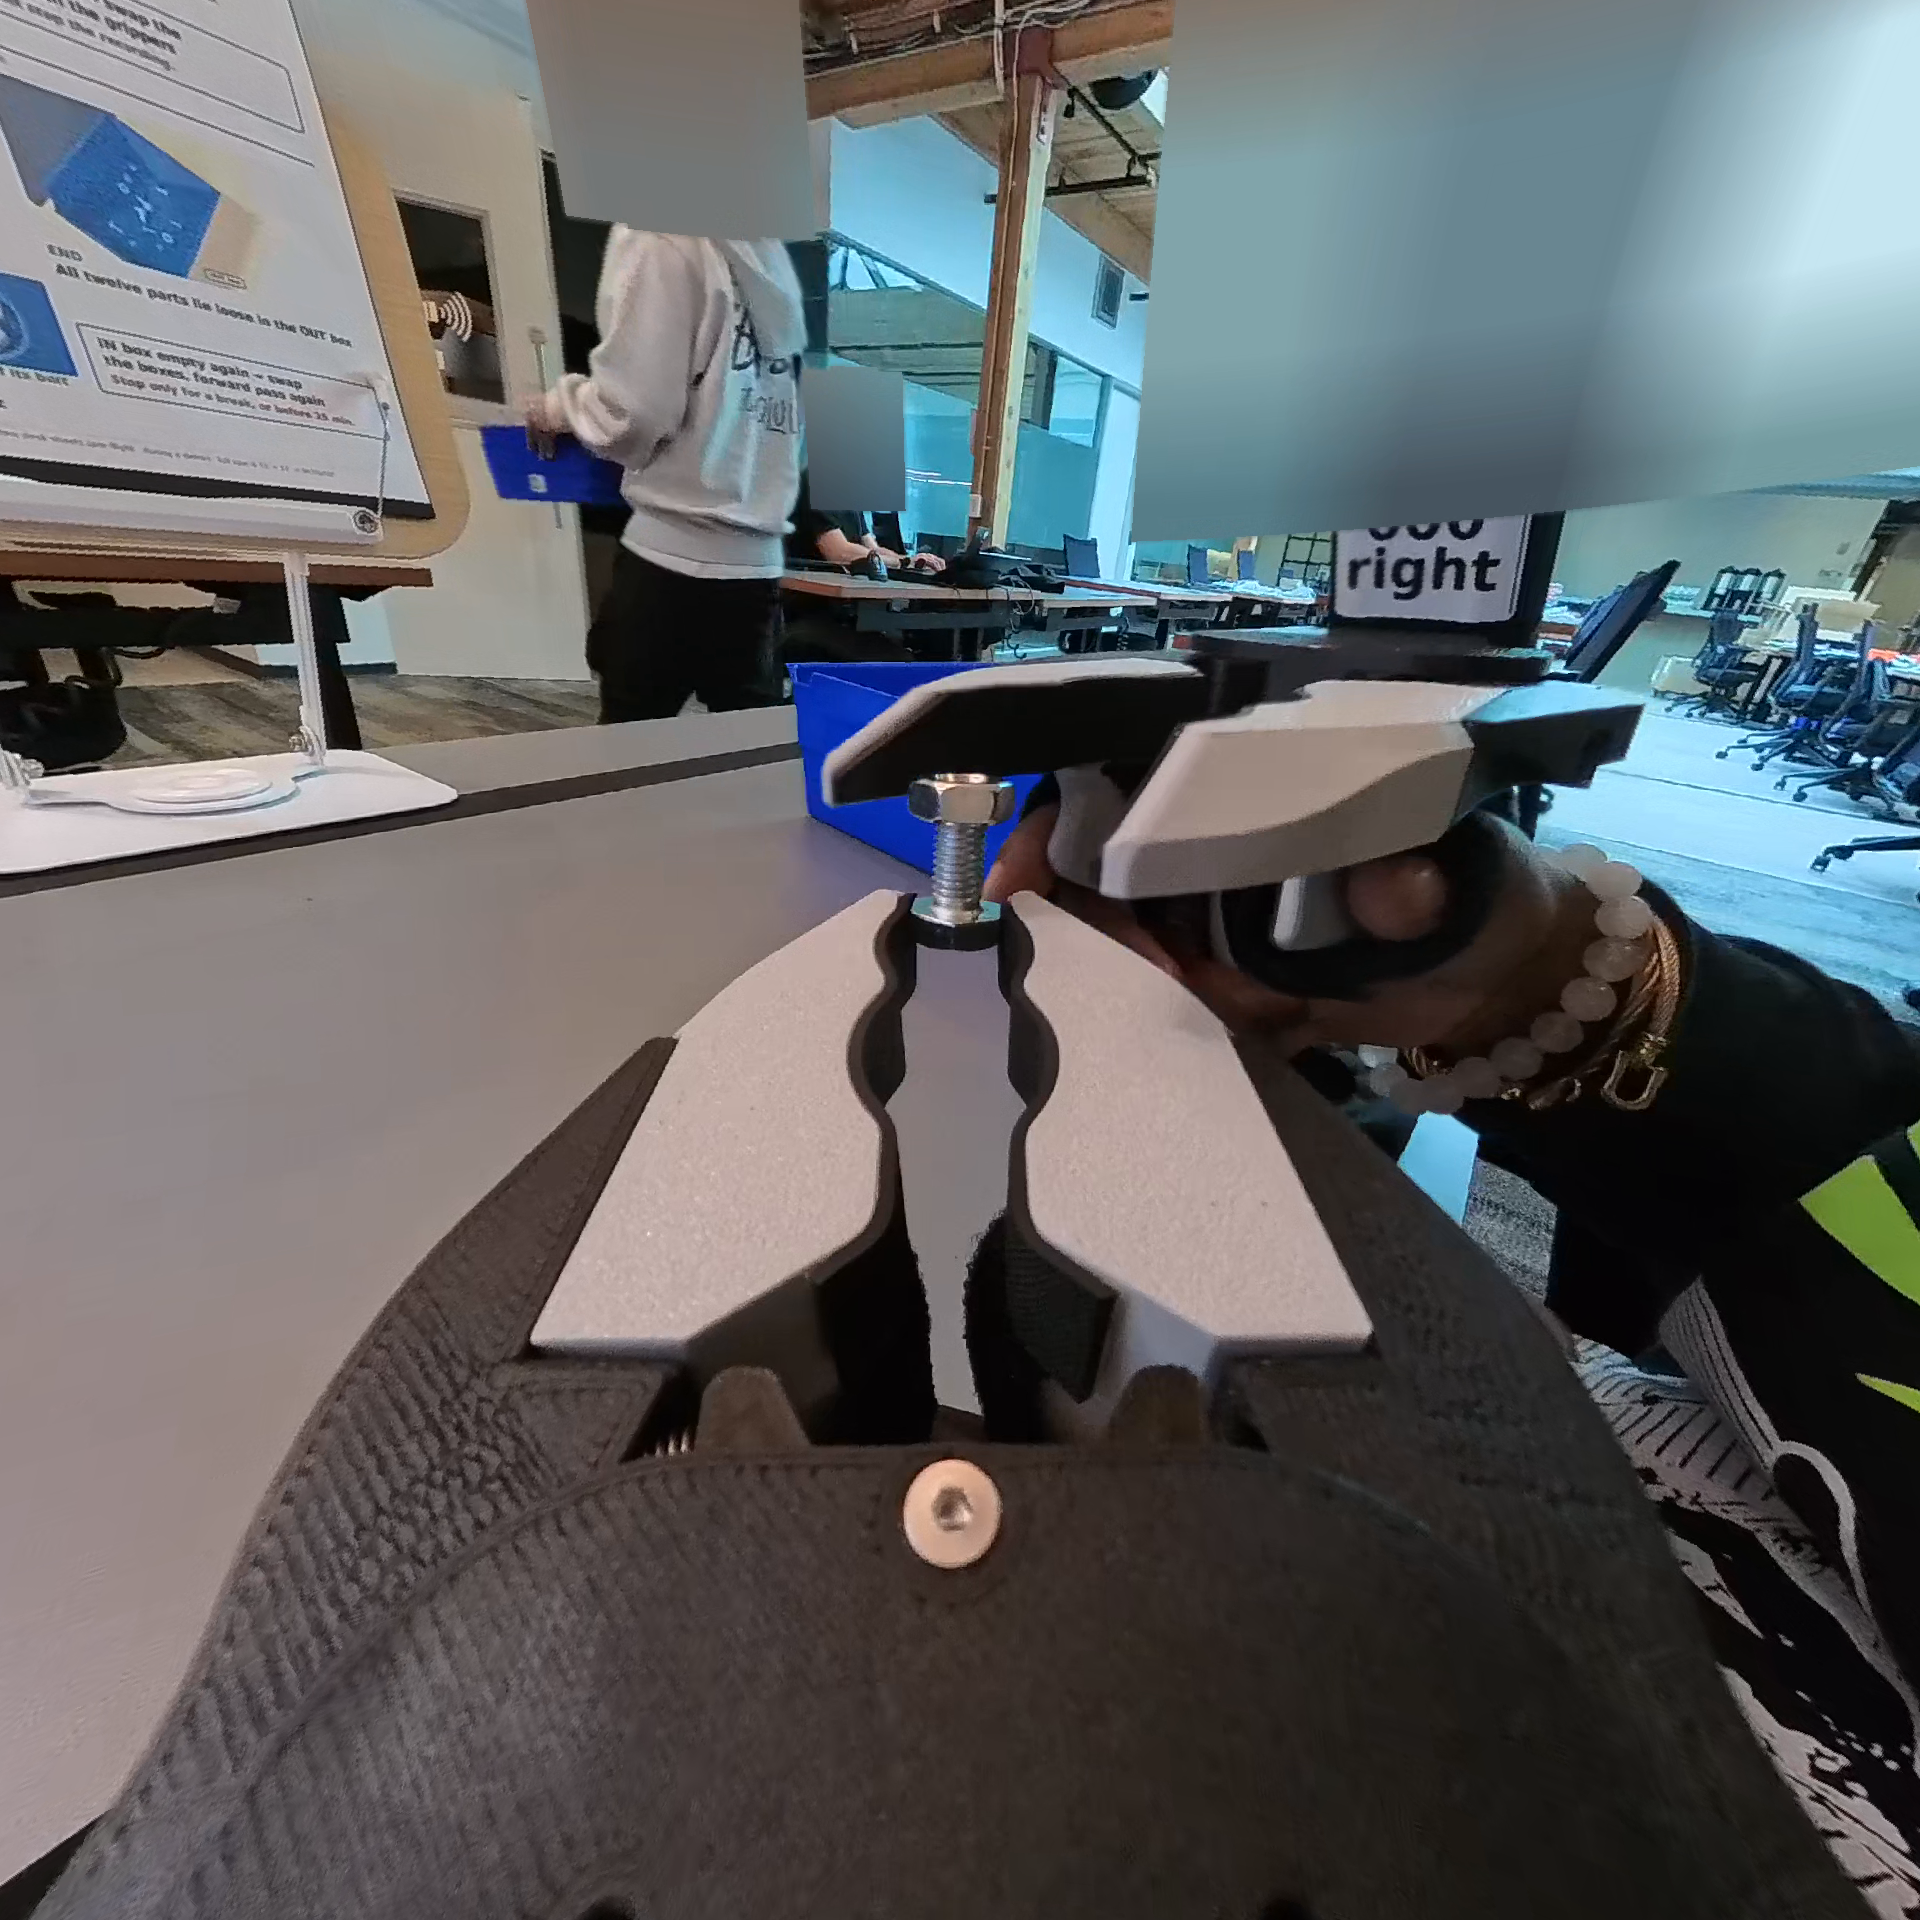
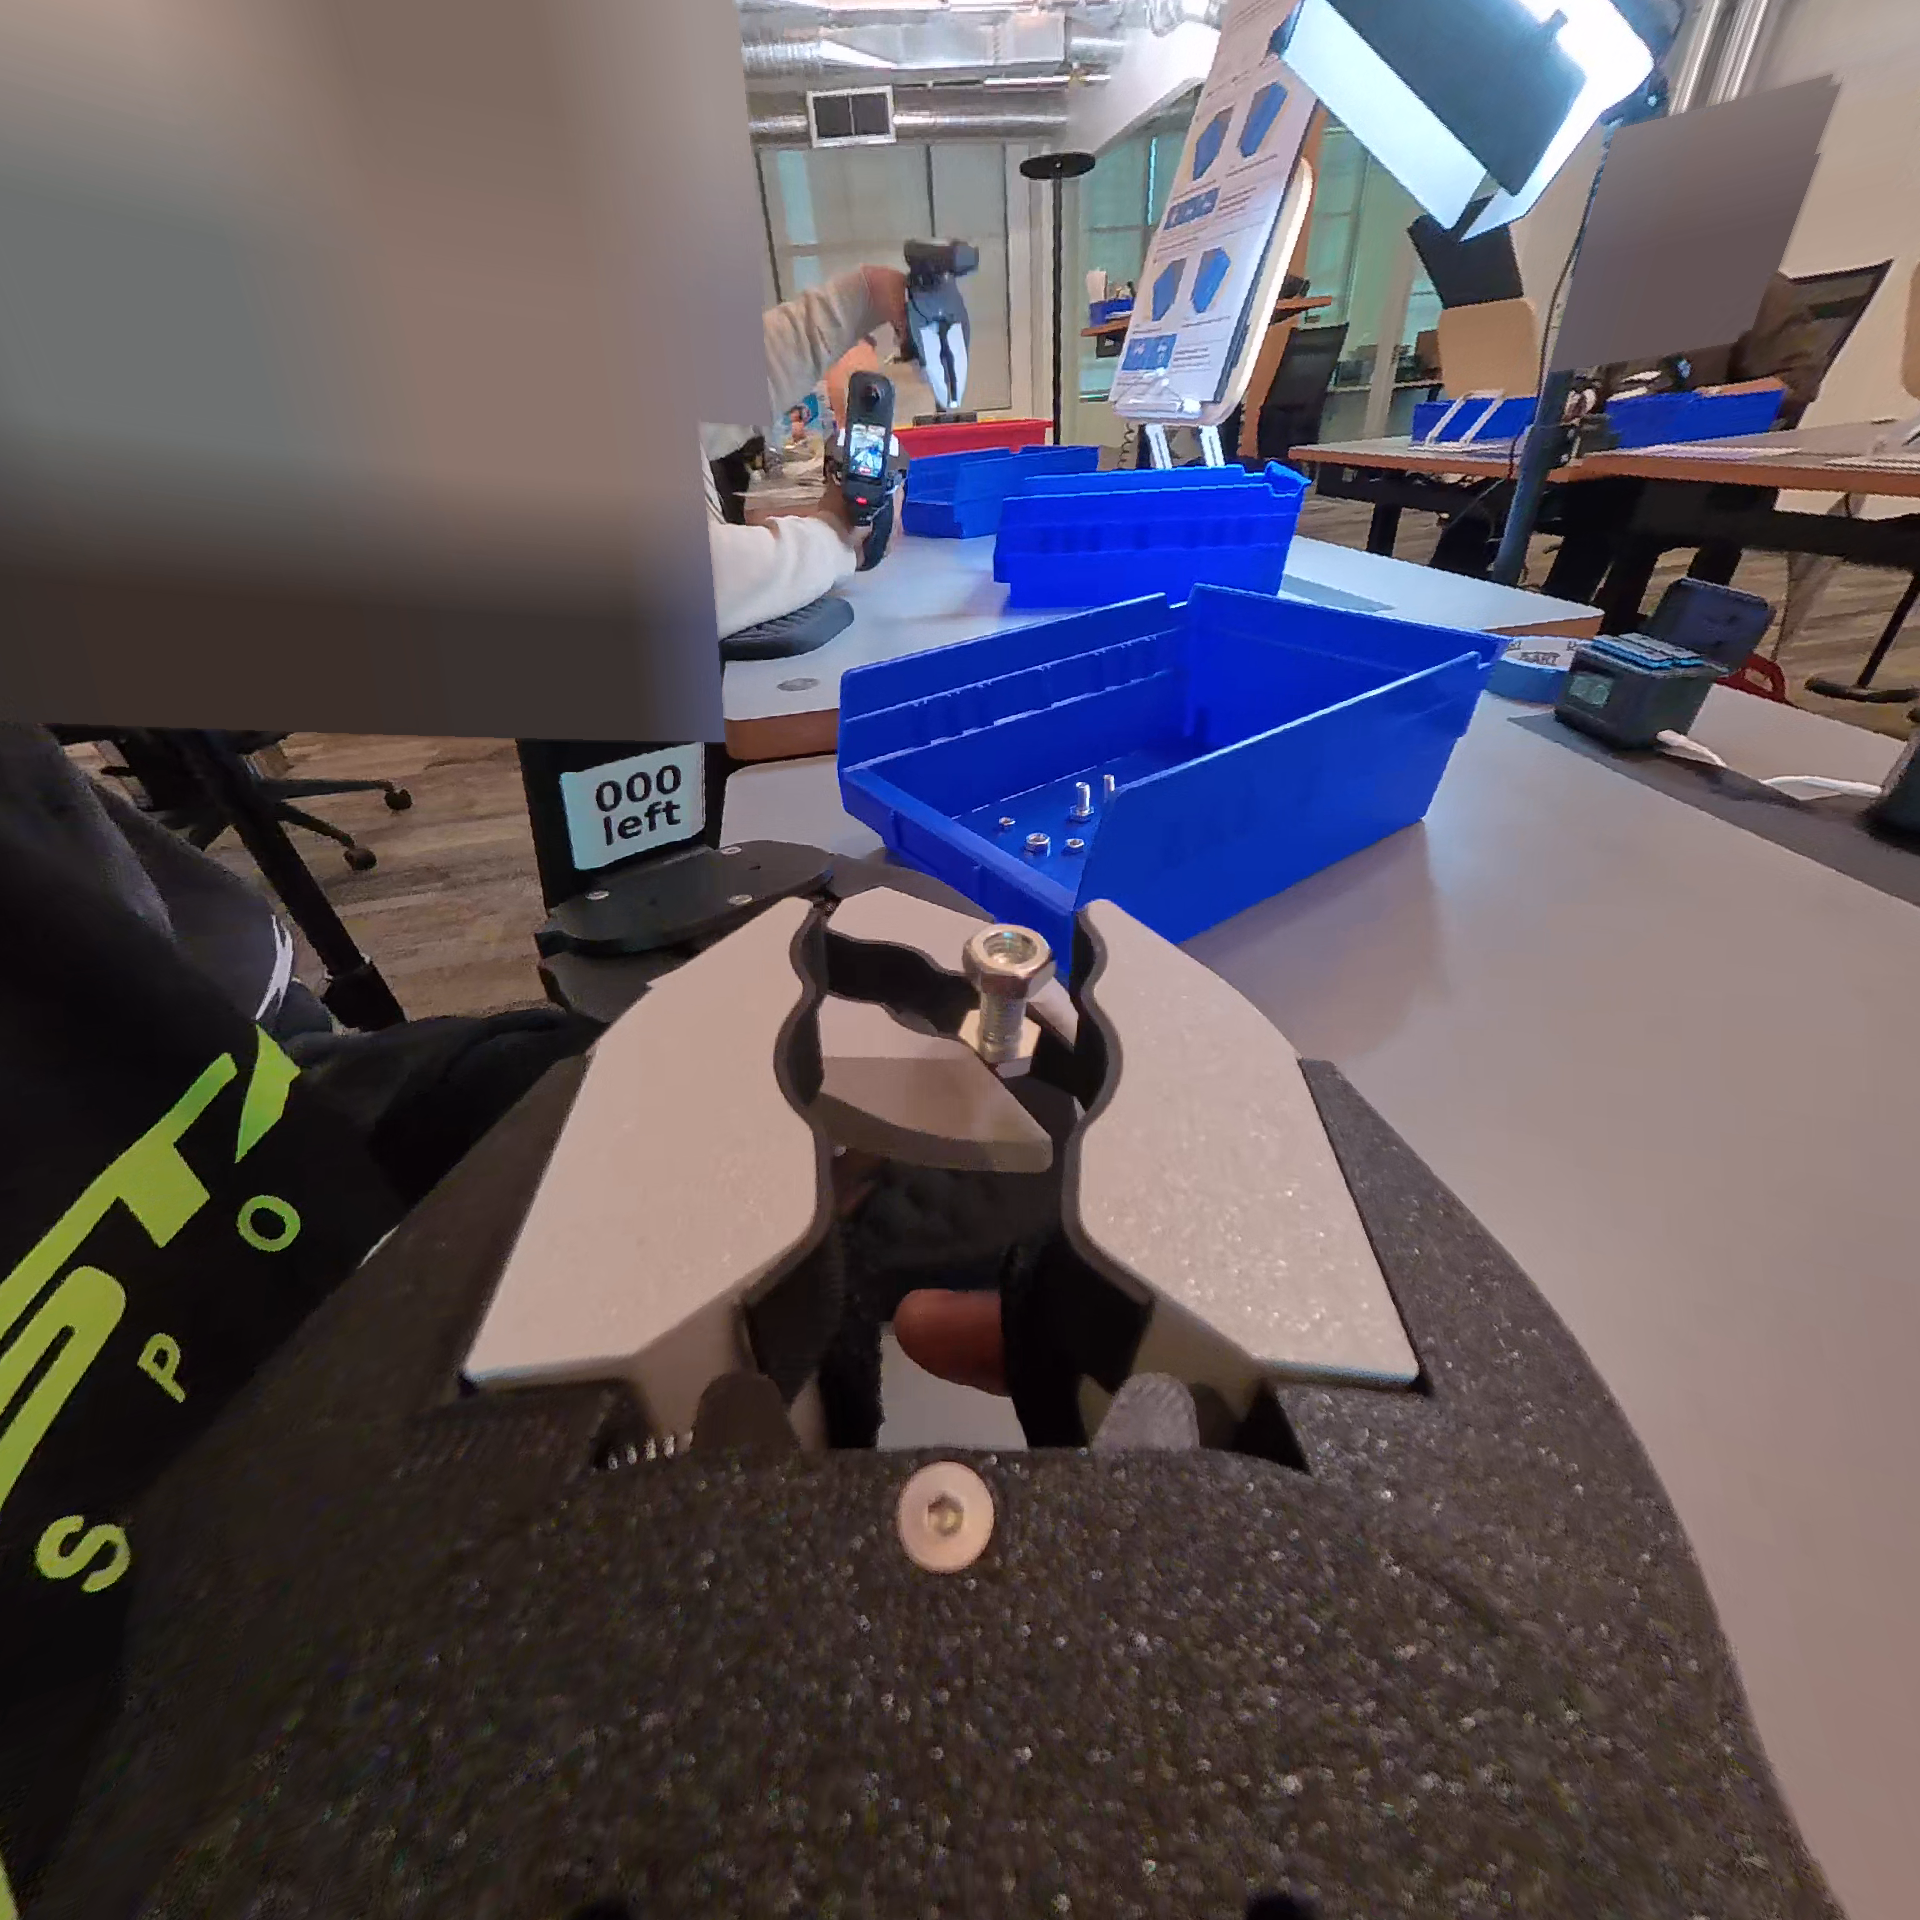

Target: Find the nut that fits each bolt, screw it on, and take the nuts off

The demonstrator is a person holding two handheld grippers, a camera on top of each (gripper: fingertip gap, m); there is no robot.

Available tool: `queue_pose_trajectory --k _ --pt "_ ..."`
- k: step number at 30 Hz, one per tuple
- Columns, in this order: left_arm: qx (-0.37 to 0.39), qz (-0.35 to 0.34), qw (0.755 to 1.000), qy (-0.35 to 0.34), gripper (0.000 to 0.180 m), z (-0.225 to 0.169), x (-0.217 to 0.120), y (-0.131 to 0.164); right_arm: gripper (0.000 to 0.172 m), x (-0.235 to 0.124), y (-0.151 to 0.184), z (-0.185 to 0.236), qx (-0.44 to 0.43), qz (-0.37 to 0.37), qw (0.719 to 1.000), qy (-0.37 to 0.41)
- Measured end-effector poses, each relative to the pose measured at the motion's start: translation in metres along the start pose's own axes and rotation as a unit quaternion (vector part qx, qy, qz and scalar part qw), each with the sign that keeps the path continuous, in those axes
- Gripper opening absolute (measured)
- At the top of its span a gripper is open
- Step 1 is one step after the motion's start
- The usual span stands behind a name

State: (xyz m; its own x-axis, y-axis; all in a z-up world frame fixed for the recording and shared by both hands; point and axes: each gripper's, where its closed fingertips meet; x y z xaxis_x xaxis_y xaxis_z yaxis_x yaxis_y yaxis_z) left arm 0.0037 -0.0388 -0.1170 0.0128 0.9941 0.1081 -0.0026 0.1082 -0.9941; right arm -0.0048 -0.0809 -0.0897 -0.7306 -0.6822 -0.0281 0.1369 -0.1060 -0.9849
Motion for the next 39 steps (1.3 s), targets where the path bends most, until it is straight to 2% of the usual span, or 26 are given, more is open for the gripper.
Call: queue_pose_trajectory --k 8,10,12,14,18,23,28,30,32,34,36,39 --pt "-0.006 -0.002 1.0 -0.005 0.015 0.003 0.0 0.0 0.041 -0.014 0.001 0.003 -0.002 0.005 1.0 0.016" --pt "-0.008 -0.002 1.0 -0.006 0.015 0.003 -0.001 0.0 0.032 -0.02 0.0 0.007 -0.005 0.002 1.0 0.012" --pt "-0.006 -0.002 1.0 -0.005 0.015 0.003 0.0 0.0 0.029 -0.022 -0.003 0.005 -0.008 -0.004 1.0 0.017" --pt "-0.004 -0.001 1.0 -0.005 0.015 0.002 0.0 0.0 0.032 -0.021 -0.005 -0.001 -0.011 -0.013 1.0 0.026" --pt "0.002 0.003 1.0 -0.001 0.015 0.0 0.001 0.001 0.052 -0.004 -0.001 -0.002 -0.001 -0.006 1.0 0.006" --pt "0.005 0.007 1.0 0.001 0.015 -0.001 0.001 0.002 0.052 0.008 0.005 0.003 -0.009 0.016 1.0 -0.018" --pt "0.0 0.007 1.0 -0.005 0.015 0.001 0.001 0.002 0.05 -0.006 0.006 0.004 -0.004 0.014 1.0 -0.001" --pt "0.001 0.008 1.0 -0.006 0.015 0.001 0.001 0.002 0.046 -0.015 0.007 0.004 -0.005 0.013 1.0 0.01" --pt "-0.003 0.008 1.0 -0.007 0.015 0.002 0.001 0.003 0.021 -0.025 0.007 0.012 -0.008 0.008 1.0 -0.01" --pt "-0.003 0.007 1.0 -0.006 0.015 0.002 0.001 0.002 0.02 -0.029 0.003 0.012 -0.001 -0.002 1.0 -0.011" --pt "0.0 0.009 1.0 -0.006 0.015 0.002 0.001 0.003 0.026 -0.027 0.0 0.003 -0.006 -0.012 1.0 0.009" --pt "0.003 0.009 1.0 -0.004 0.015 0.001 0.002 0.003 0.047 -0.015 0.0 -0.004 -0.001 -0.015 1.0 0.014"
Point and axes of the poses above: each gripper's, where its closed fingertips meet, x out along the fingers, y out of its underside, z = x × y across the jaws, and after that the axes turned 6 degrees about x, right-handed
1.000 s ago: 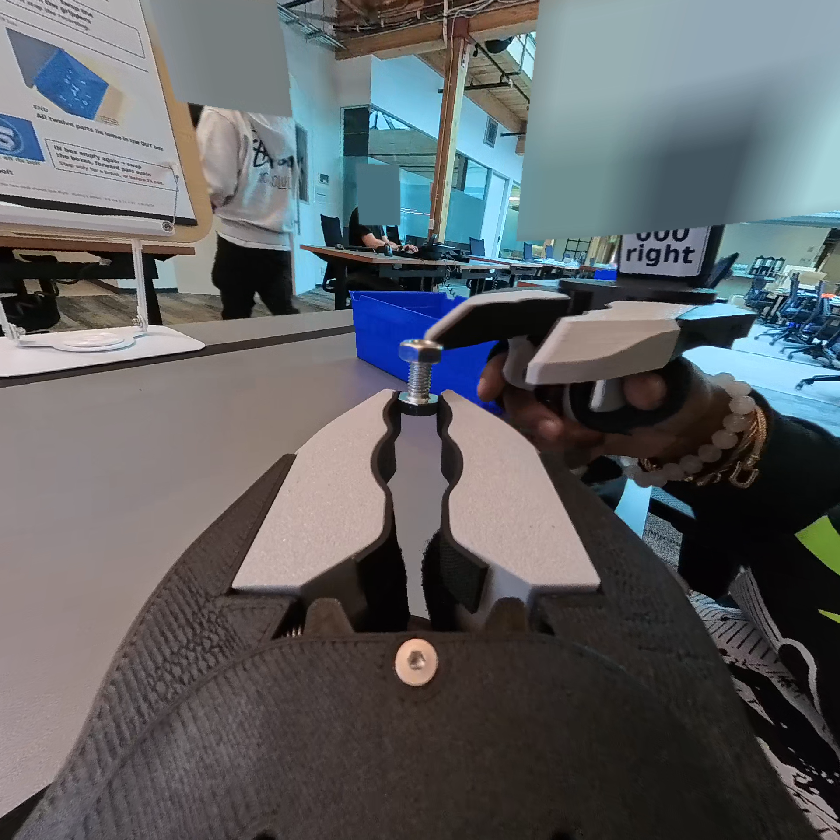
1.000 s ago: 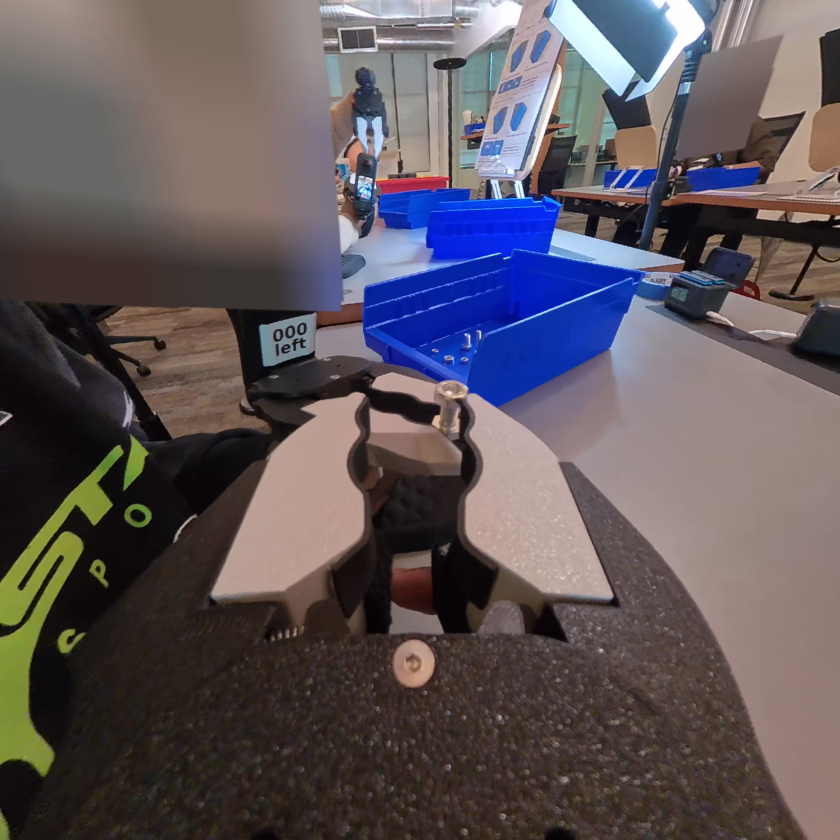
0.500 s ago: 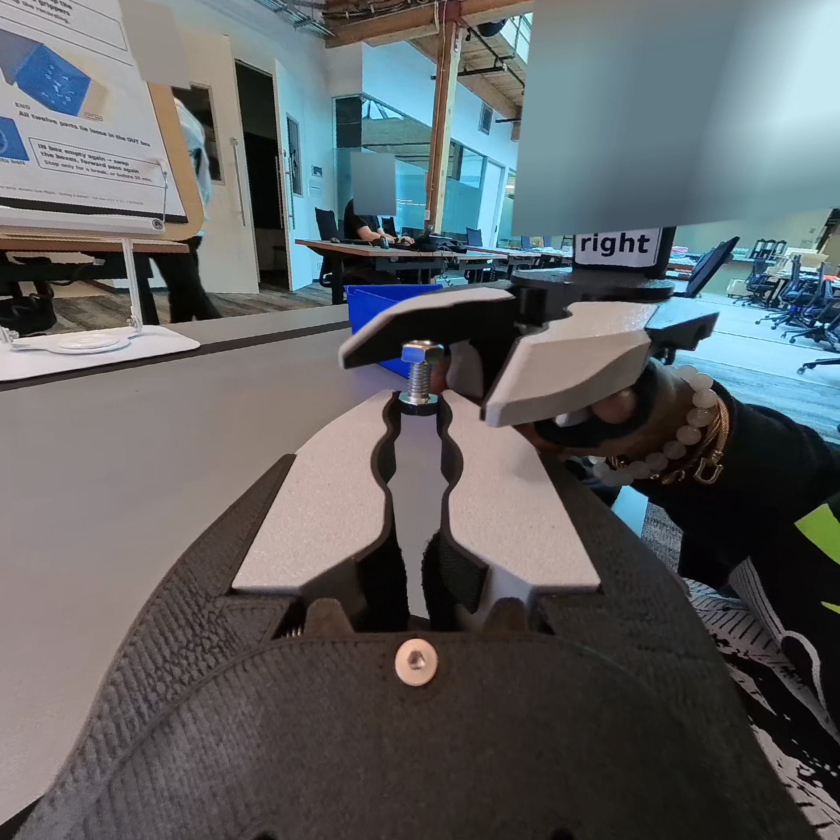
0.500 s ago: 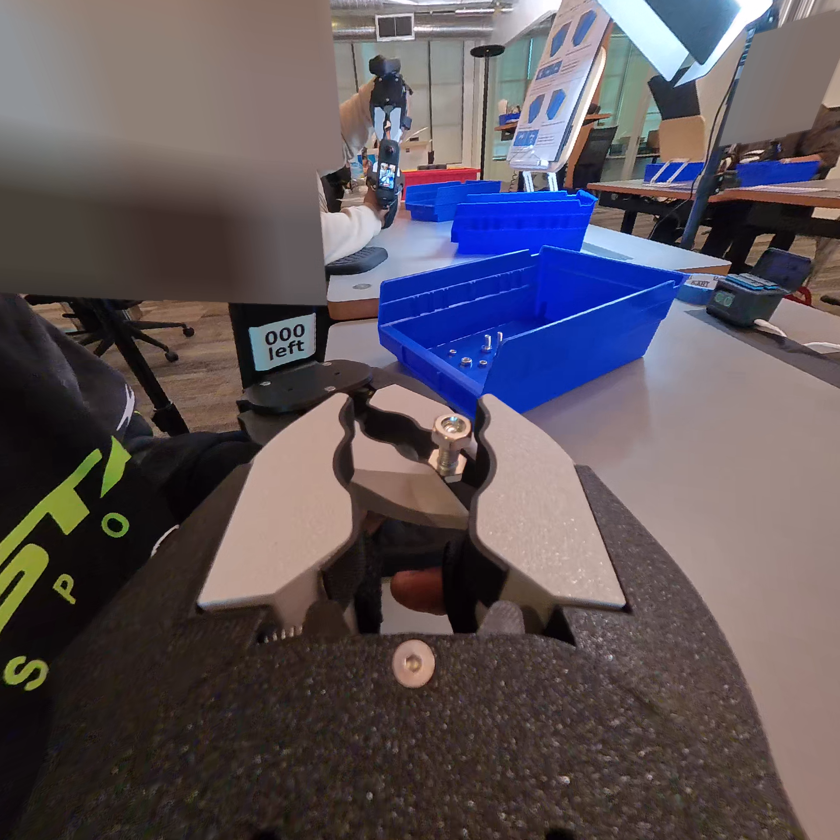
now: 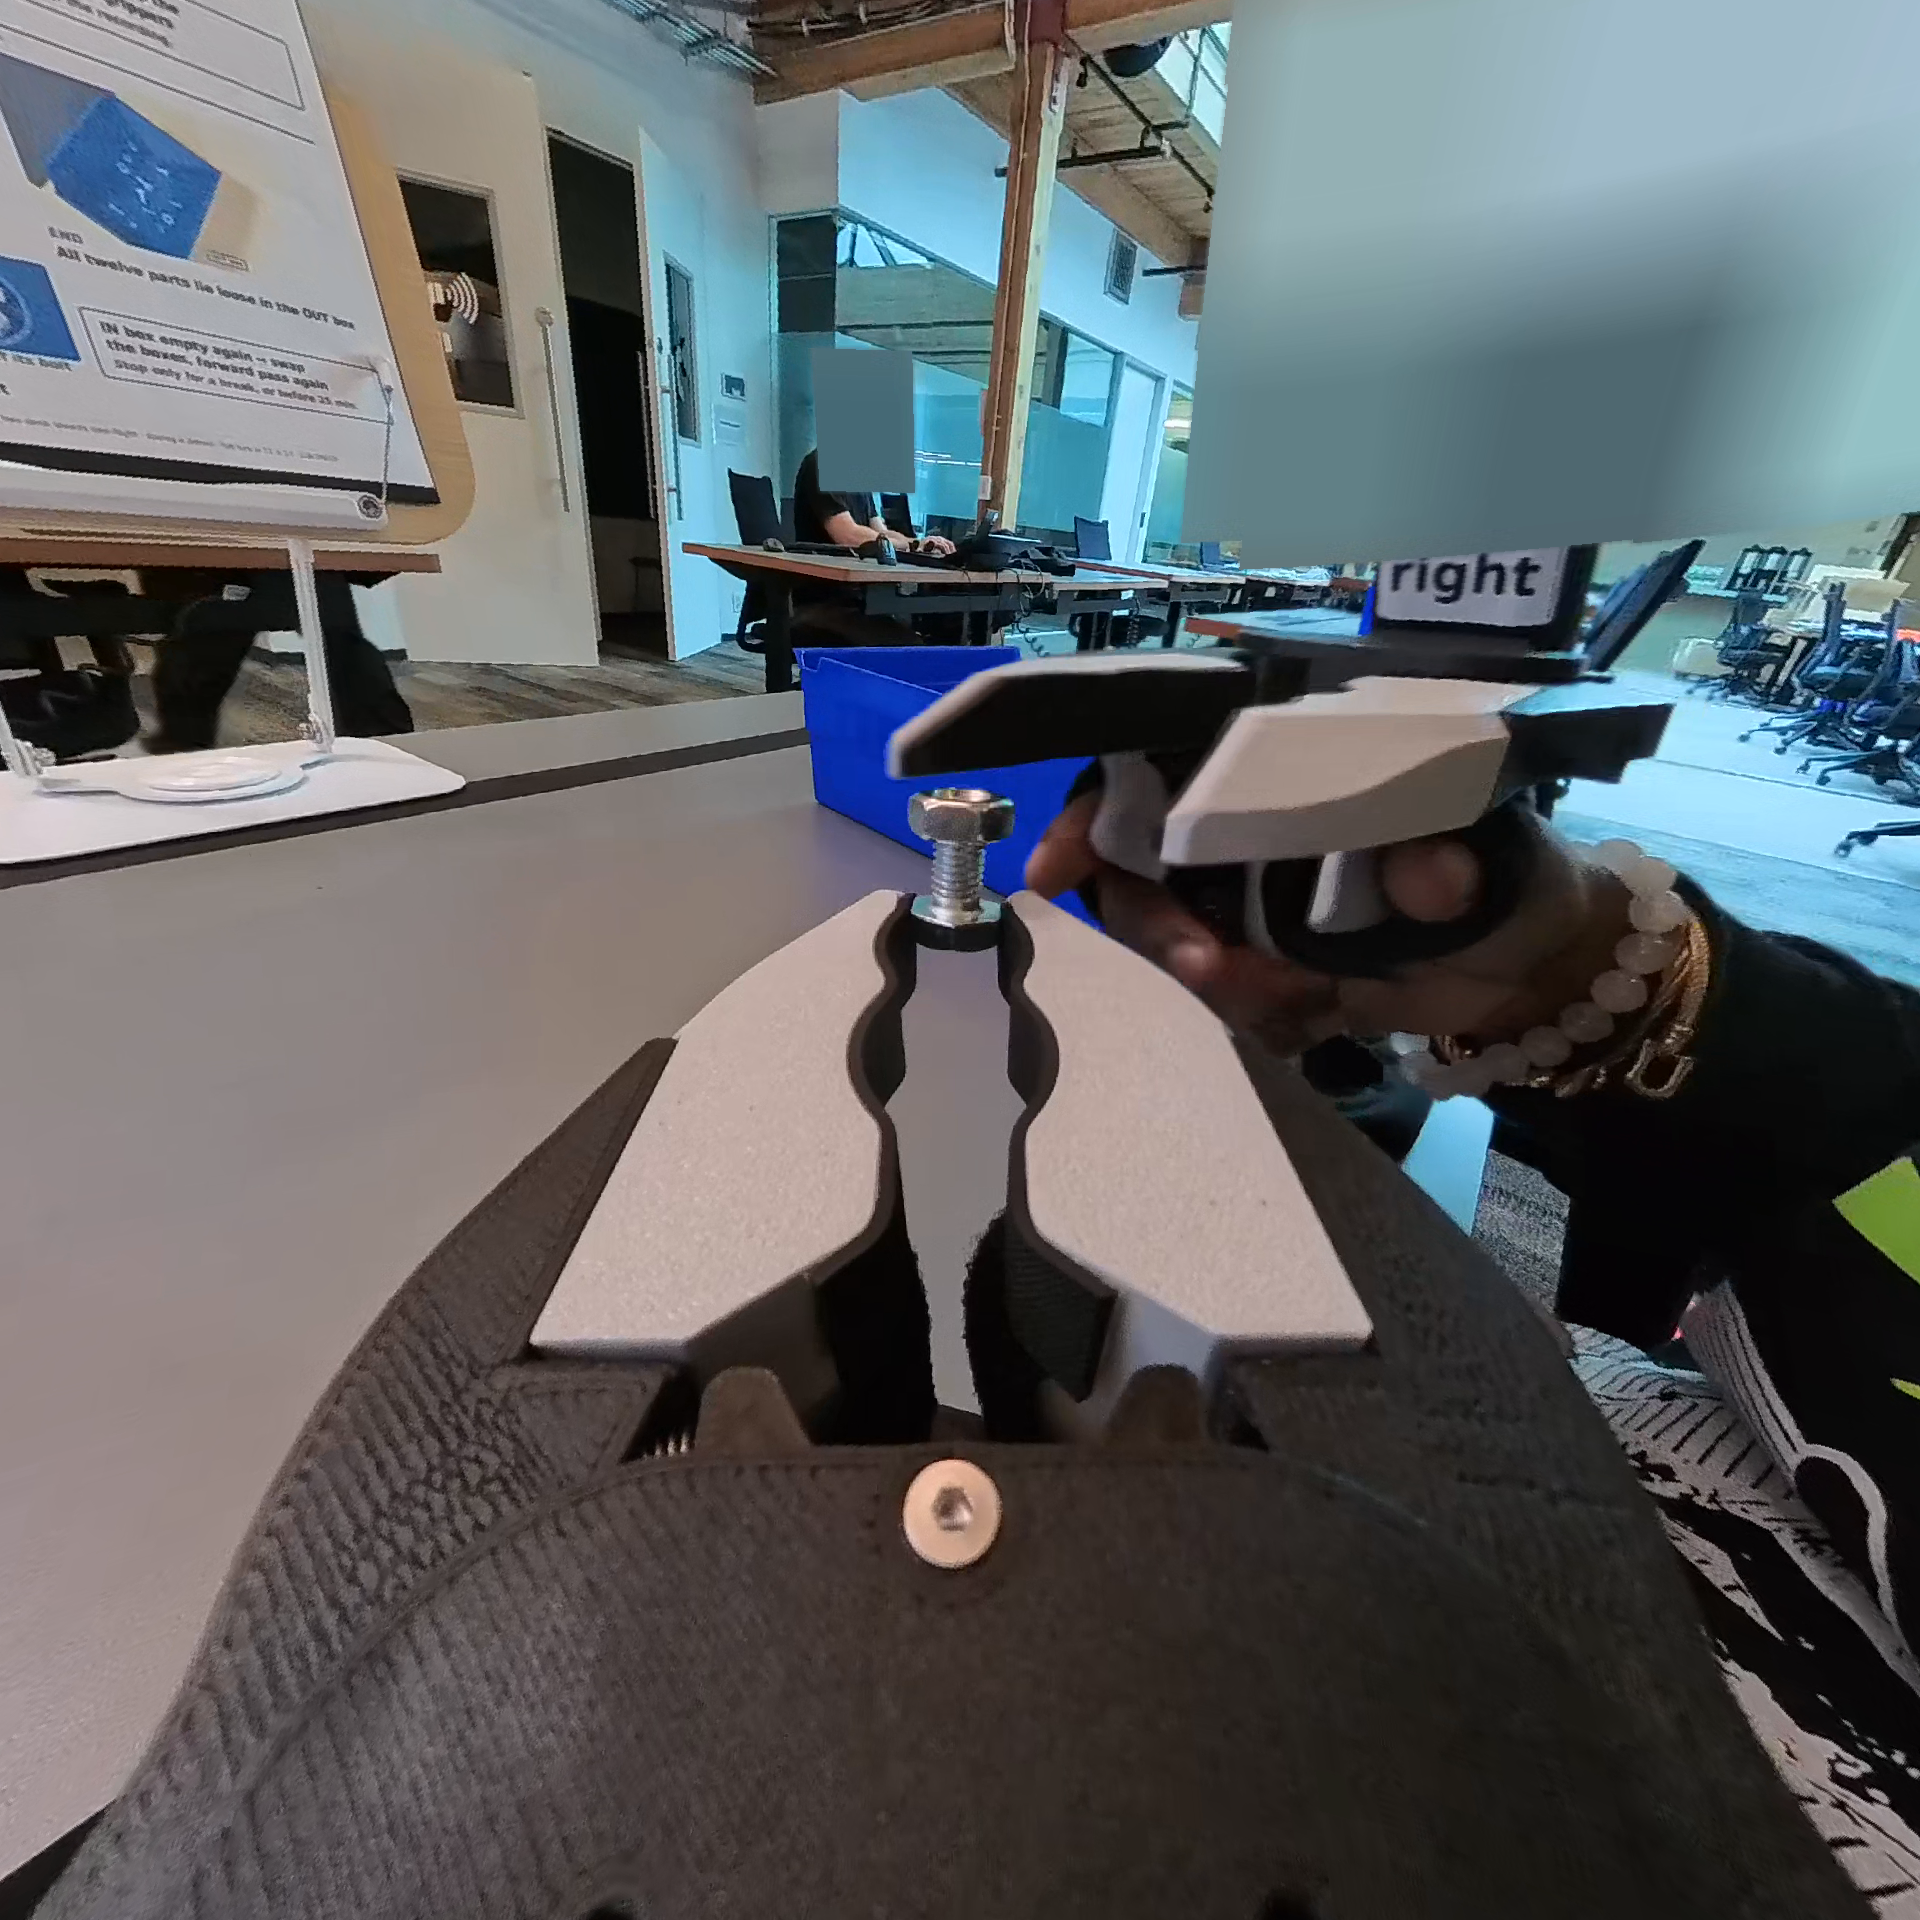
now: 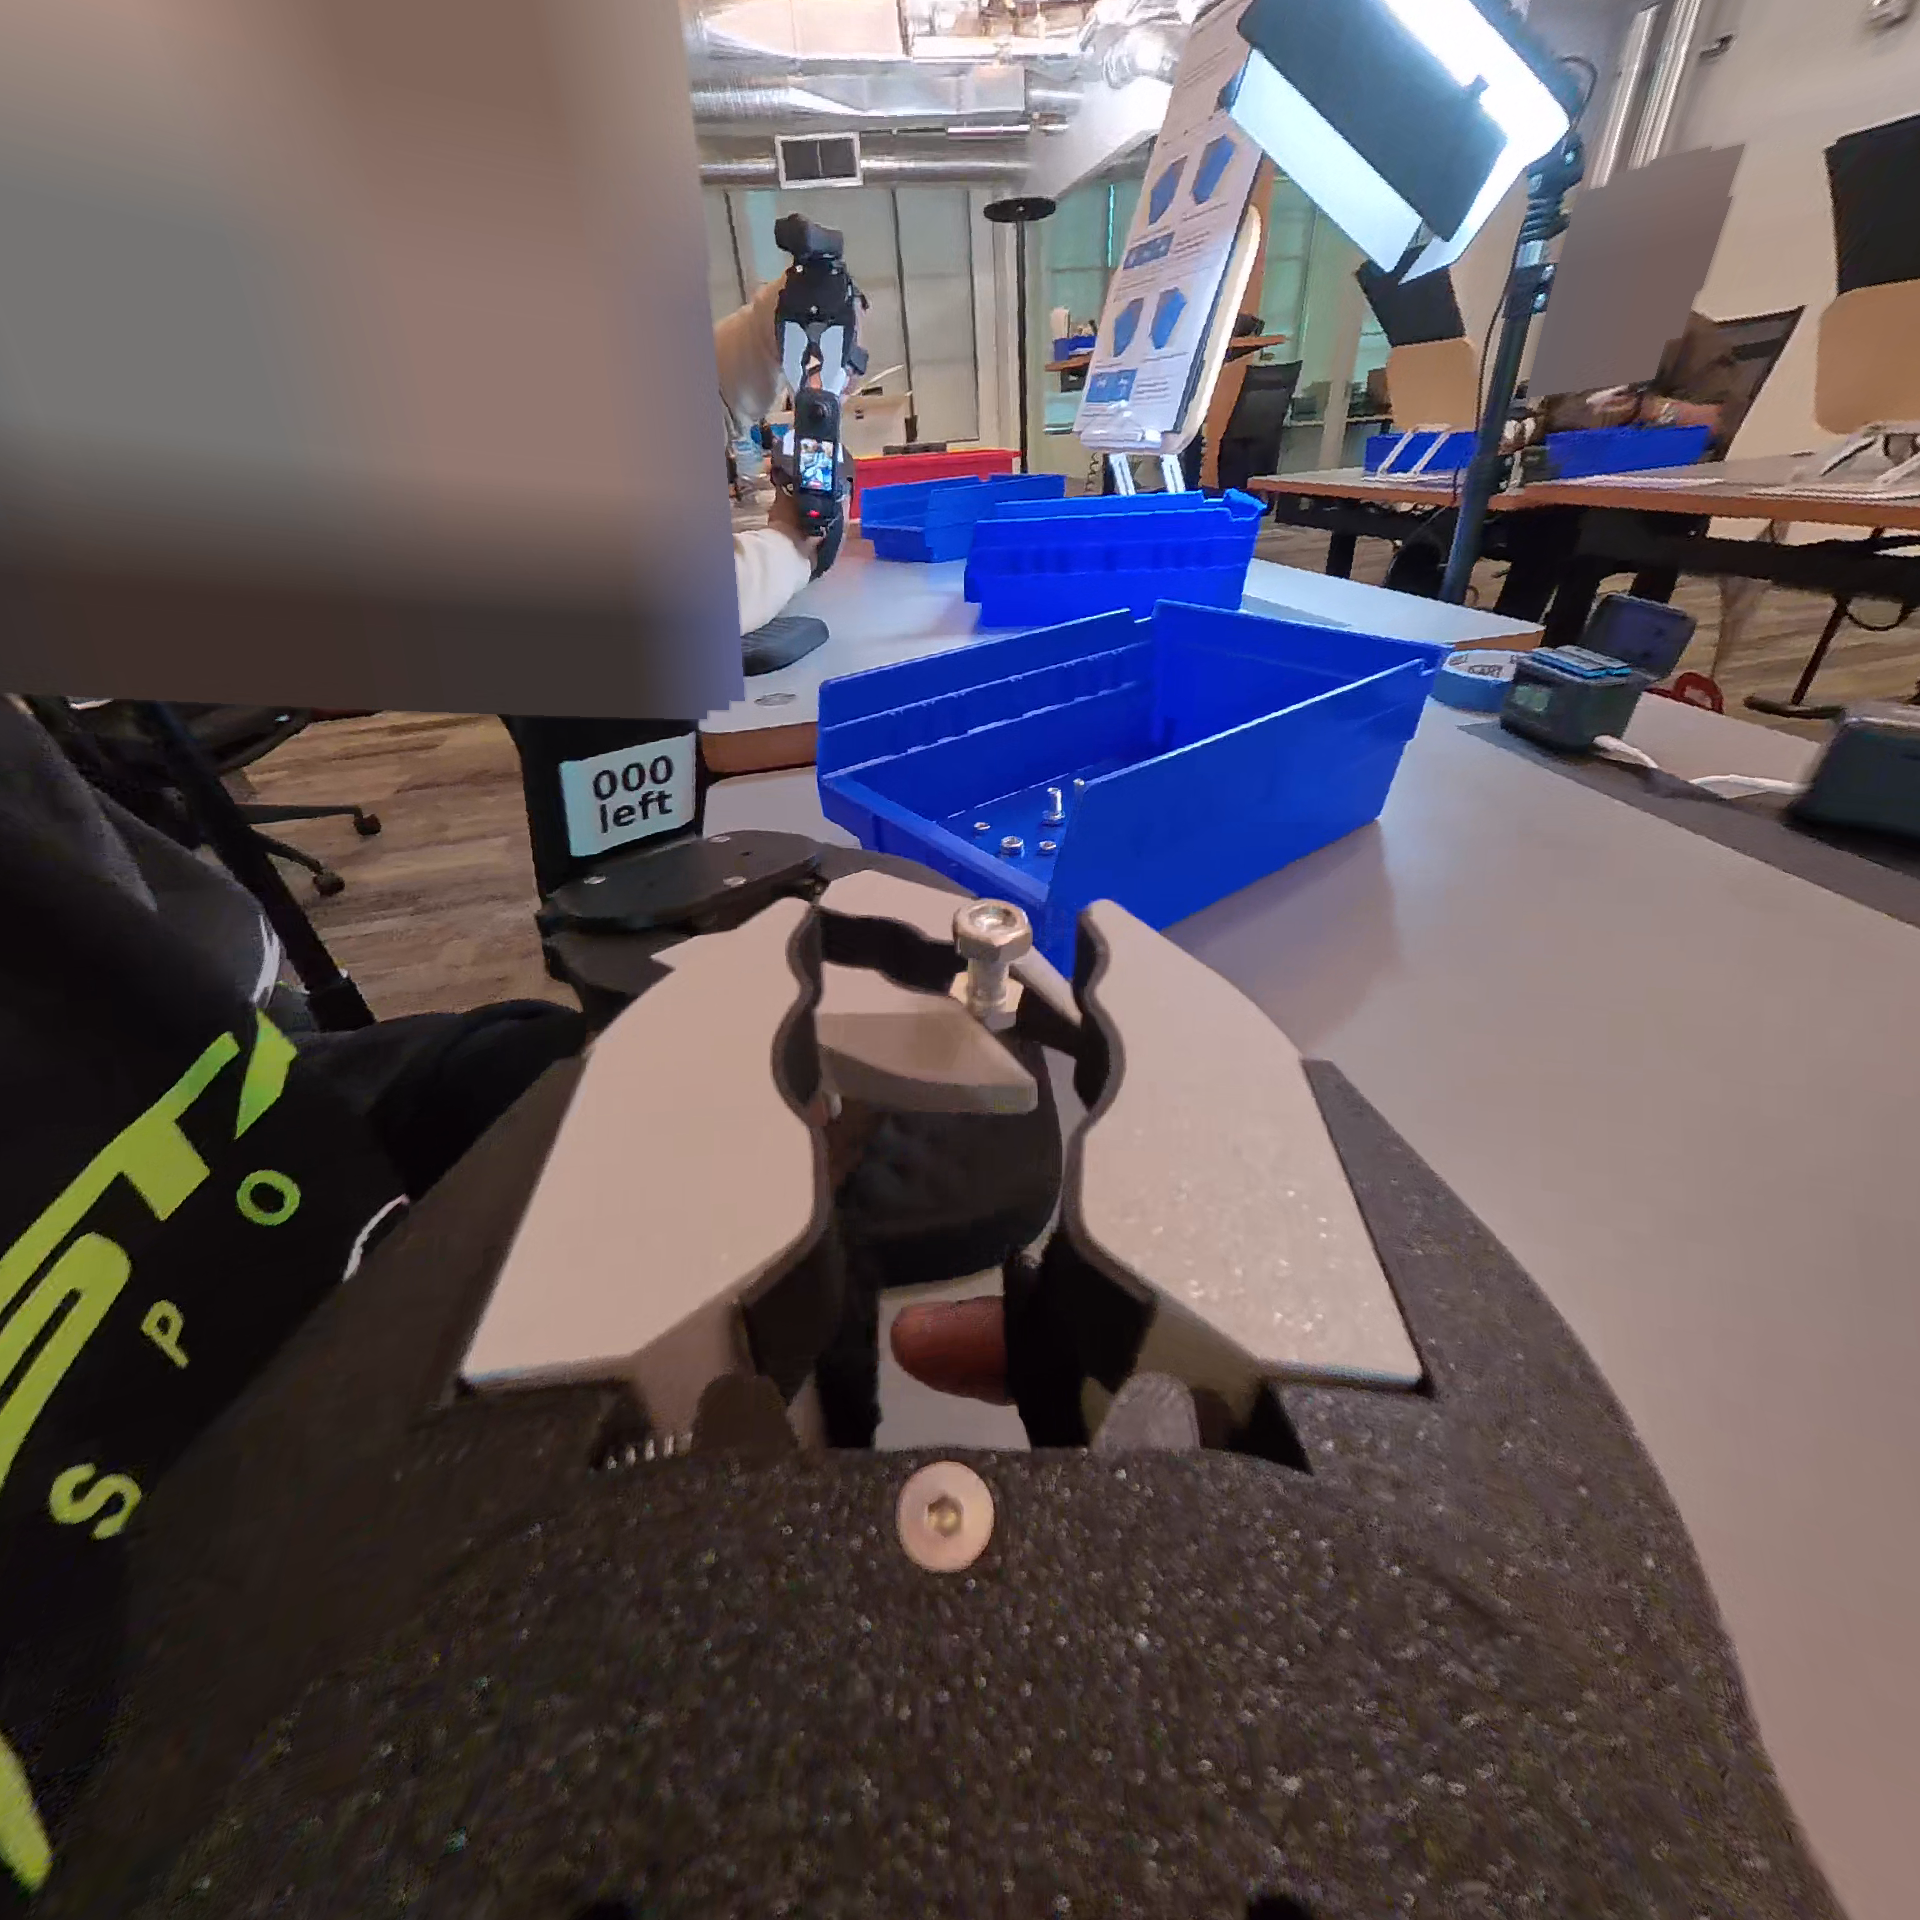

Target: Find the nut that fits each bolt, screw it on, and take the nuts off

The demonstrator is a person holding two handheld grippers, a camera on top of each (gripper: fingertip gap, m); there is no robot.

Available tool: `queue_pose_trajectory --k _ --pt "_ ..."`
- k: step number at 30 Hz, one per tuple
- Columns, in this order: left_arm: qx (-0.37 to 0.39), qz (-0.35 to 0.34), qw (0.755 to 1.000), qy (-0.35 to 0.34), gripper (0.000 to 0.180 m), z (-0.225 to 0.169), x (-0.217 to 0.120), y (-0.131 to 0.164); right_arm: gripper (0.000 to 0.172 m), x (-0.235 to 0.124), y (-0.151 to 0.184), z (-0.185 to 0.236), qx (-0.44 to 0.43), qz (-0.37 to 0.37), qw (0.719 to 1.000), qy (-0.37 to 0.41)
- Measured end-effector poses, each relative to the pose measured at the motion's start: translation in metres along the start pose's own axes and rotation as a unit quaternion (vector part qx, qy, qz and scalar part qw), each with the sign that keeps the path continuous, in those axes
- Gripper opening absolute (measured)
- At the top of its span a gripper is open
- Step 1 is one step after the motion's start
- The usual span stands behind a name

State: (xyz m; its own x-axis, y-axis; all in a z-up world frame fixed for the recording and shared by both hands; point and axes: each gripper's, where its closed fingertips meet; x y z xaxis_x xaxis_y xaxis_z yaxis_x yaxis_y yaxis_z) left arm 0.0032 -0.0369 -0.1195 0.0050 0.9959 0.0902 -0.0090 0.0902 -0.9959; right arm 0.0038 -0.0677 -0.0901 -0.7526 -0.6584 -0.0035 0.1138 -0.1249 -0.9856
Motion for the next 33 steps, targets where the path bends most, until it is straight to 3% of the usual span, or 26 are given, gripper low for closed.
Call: queue_pose_trajectory --k 6,12,14,15,16,18,20,25,33 --pt "0.003 0.004 1.0 0.006 0.015 -0.002 0.001 0.001 0.05 0.021 0.004 0.007 -0.002 0.013 0.999 -0.034" --pt "-0.003 0.004 1.0 -0.001 0.015 0.001 0.001 0.001 0.047 0.011 0.005 0.005 -0.003 0.018 1.0 -0.022" --pt "-0.005 0.005 1.0 -0.002 0.015 0.001 0.001 0.002 0.043 0.002 0.006 0.004 -0.002 0.017 1.0 -0.012" --pt "-0.004 0.005 1.0 -0.005 0.015 0.002 0.001 0.002 0.036 -0.003 0.006 0.004 -0.002 0.017 1.0 -0.012" --pt "-0.006 0.006 1.0 -0.007 0.015 0.003 0.001 0.002 0.018 -0.009 0.005 0.009 -0.003 0.015 0.999 -0.029" --pt "-0.009 0.008 1.0 -0.005 0.015 0.003 0.001 0.002 0.013 -0.015 0.0 0.015 0.01 0.003 0.999 -0.051" --pt "-0.005 0.008 1.0 -0.005 0.015 0.002 0.001 0.003 0.016 -0.014 -0.001 0.009 0.004 -0.003 0.999 -0.034" --pt "0.001 0.009 1.0 0.001 0.015 0.0 0.002 0.003 0.05 0.005 0.004 0.0 0.006 0.007 1.0 -0.02" --pt "0.003 0.013 1.0 0.0 0.015 0.0 0.002 0.004 0.05 0.016 0.011 0.005 0.0 0.024 0.999 -0.037"
Point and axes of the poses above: each gripper's, where its closed fingertips meet, x out along the fingers, y out of its underside, z = x × y across the jaws, and after that the axes turned 6 degrees about x, right-handed
